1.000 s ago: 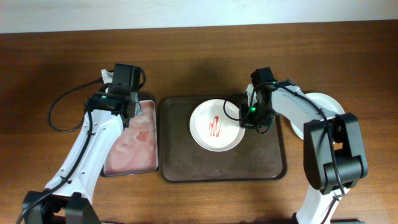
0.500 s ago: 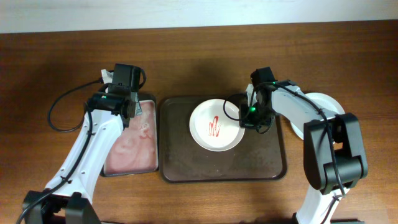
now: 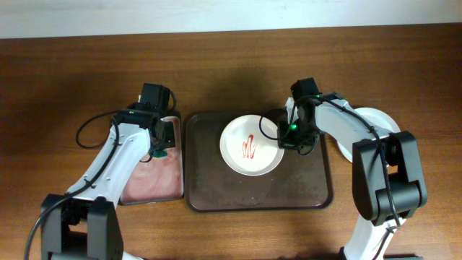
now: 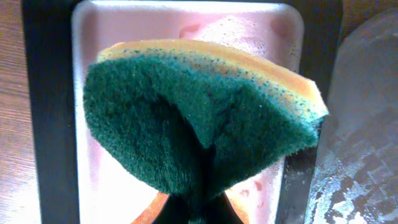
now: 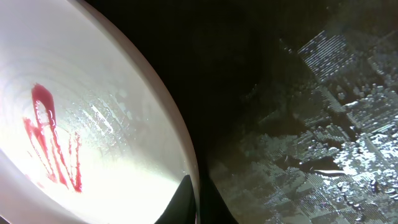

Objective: Clean dirty plates on tray and stack at the side
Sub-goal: 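Scrub the pink plate with the sponge while the right gripper holds it, then return the sponge to the left soapy tray with the left gripper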

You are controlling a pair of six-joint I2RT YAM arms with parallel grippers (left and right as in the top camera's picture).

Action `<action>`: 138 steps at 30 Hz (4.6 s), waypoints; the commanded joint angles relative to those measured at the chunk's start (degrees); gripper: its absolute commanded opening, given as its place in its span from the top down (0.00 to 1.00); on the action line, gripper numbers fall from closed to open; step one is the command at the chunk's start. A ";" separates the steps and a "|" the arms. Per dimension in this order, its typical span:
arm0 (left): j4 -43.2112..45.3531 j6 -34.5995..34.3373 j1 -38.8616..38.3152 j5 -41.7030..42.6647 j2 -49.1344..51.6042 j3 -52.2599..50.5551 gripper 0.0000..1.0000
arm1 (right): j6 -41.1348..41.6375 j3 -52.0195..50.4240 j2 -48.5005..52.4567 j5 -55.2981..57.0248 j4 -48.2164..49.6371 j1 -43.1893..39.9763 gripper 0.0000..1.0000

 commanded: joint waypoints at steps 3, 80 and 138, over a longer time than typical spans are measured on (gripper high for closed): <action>0.57 0.96 0.13 6.29 -0.33 0.31 1.00 | 0.07 -0.52 0.74 1.11 -0.52 0.26 0.96; 5.16 -23.74 -21.86 23.89 9.33 5.11 1.00 | 7.65 -0.52 0.74 -4.24 -1.75 6.64 0.96; -4.81 0.50 3.45 11.45 6.75 4.33 1.00 | 1.14 7.87 -10.91 18.75 -11.72 7.08 0.96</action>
